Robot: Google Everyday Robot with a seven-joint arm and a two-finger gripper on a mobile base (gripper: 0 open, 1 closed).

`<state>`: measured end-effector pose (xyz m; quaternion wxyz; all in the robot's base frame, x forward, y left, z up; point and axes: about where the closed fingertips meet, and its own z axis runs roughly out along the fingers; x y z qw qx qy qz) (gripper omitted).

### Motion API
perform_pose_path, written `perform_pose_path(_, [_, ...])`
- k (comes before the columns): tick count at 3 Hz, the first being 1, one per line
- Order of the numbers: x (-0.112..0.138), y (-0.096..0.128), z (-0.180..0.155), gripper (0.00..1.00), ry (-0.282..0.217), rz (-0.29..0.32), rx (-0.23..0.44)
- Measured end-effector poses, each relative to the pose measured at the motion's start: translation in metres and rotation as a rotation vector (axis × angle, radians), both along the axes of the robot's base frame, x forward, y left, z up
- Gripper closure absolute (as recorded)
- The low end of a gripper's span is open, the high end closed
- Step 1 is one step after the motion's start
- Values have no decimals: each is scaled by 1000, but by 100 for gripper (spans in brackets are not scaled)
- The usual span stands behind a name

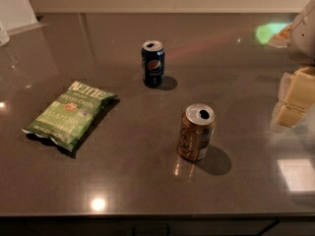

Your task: Knock orange can over

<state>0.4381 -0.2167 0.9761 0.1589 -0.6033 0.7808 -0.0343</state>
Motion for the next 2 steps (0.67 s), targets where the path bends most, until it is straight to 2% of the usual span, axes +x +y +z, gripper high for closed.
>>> perform_pose_path(1, [0, 0, 1, 0, -4, 0, 1])
perform_pose_path(2, [-4, 6, -8, 0, 12, 28, 69])
